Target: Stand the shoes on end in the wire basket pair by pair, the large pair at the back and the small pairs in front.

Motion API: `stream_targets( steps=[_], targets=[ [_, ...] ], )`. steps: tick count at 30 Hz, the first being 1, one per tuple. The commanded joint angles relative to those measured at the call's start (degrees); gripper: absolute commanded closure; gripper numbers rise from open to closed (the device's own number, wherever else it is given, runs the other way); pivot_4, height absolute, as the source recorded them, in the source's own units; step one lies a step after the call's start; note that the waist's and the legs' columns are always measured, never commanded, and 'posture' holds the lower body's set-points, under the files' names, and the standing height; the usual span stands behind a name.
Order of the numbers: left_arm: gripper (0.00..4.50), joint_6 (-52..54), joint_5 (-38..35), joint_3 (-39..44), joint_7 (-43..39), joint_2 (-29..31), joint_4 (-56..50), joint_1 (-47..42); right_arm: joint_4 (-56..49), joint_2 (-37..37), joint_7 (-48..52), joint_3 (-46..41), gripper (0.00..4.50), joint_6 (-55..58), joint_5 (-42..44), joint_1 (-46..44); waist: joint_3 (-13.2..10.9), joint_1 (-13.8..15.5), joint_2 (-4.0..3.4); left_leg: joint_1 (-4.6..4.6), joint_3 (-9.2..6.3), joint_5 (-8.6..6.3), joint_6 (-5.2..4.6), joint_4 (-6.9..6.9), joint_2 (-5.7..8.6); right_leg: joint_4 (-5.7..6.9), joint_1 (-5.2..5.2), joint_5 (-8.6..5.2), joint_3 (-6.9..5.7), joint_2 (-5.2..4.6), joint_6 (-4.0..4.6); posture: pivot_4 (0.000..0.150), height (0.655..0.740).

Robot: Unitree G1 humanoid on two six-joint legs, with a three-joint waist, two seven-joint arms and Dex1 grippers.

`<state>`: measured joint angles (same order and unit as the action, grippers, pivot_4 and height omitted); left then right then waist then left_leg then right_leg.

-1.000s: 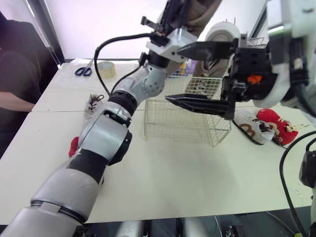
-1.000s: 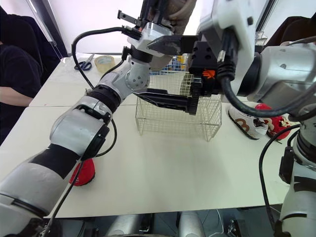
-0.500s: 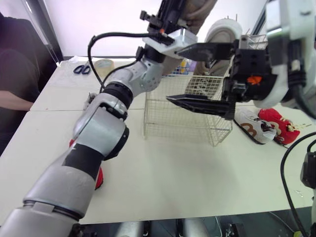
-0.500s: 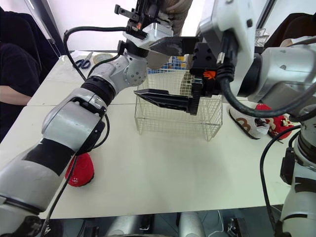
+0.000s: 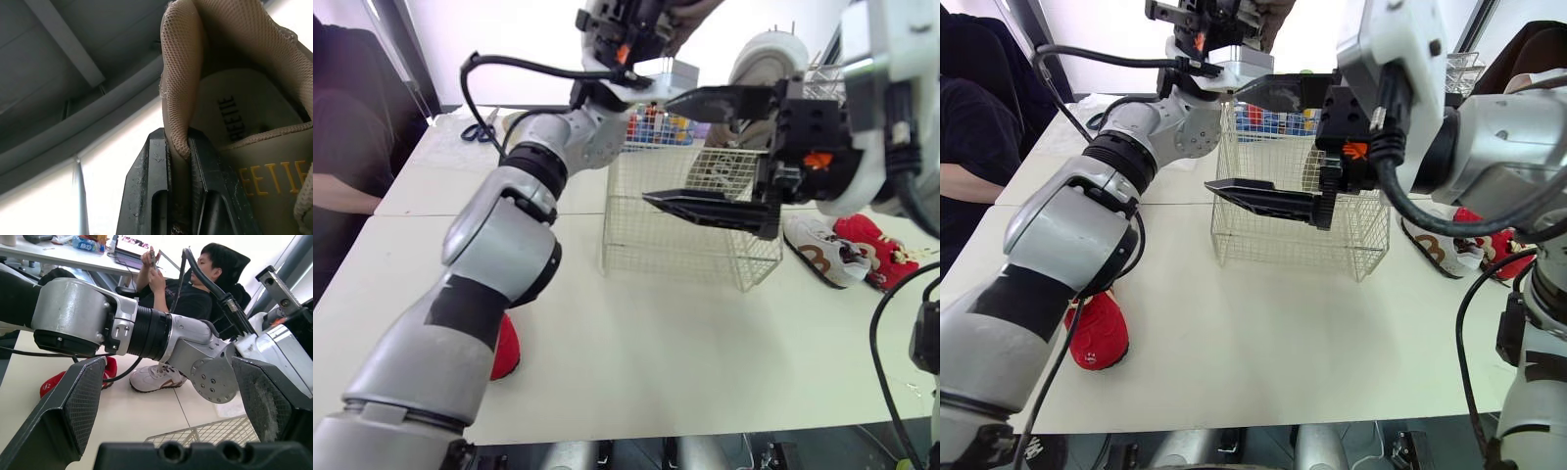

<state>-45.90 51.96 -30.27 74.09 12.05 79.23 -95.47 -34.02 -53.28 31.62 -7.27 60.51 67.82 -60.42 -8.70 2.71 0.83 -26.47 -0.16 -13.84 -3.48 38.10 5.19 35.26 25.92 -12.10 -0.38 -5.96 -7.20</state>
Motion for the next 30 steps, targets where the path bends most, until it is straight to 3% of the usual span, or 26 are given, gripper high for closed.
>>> stream_targets(
  steps=[1, 14, 17, 25, 30],
  targets=[
    [4.48, 0.5, -0.5, 0.1, 2.2, -0.9, -1.0, -2.2, -1.1, -1.8, -1.4, -2.1, 0.0, 0.4, 1.5, -1.3, 0.0, 0.0, 0.0, 0.0, 0.0, 0.0, 0.0, 0.0, 0.0, 0.0, 0.01, 0.0, 0.0, 0.0, 0.0, 0.15, 0.74],
    [4.48, 2.0, -4.9, 2.9, -3.3, -5.6, -0.3, 4.6, 0.3, -9.2, -5.7, -2.6, 0.0, 4.5, 11.8, -5.4, 0.0, -0.2, 0.0, 0.01, 0.01, -0.07, -0.12, 0.0, -0.02, 0.03, 0.01, 0.0, 0.01, -0.02, 0.0, 0.15, 0.74],
    [4.48, 2.2, -8.2, 5.4, -9.0, -6.7, -0.1, 7.9, 1.0, -9.7, -5.7, -2.1, 0.0, 4.6, 12.7, -6.0, 0.0, -0.3, -0.01, 0.03, 0.01, -0.07, -0.12, 0.01, -0.02, 0.04, -0.01, 0.0, 0.02, -0.02, 0.0, 0.15, 0.74],
    [4.48, 0.9, -29.7, 24.2, -36.5, -10.2, -1.2, 15.9, 2.0, -8.0, -3.8, -1.2, 0.0, 2.5, 9.9, -5.2, 0.1, -0.6, -0.16, 0.77, 0.1, -0.07, -0.14, -0.03, -0.16, 0.16, -0.53, 0.0, 0.02, 0.04, 0.02, 0.15, 0.74],
    [4.48, -1.2, -36.4, 30.0, -44.8, -11.0, -2.8, 18.9, 2.6, -5.4, -0.2, -0.2, 0.0, -1.2, 4.8, -3.4, 0.1, -0.6, -0.13, 0.73, 0.15, -0.1, -0.21, 0.03, -0.07, 0.11, -0.56, 0.01, 0.02, -0.04, 0.01, 0.15, 0.74]
  ],
)
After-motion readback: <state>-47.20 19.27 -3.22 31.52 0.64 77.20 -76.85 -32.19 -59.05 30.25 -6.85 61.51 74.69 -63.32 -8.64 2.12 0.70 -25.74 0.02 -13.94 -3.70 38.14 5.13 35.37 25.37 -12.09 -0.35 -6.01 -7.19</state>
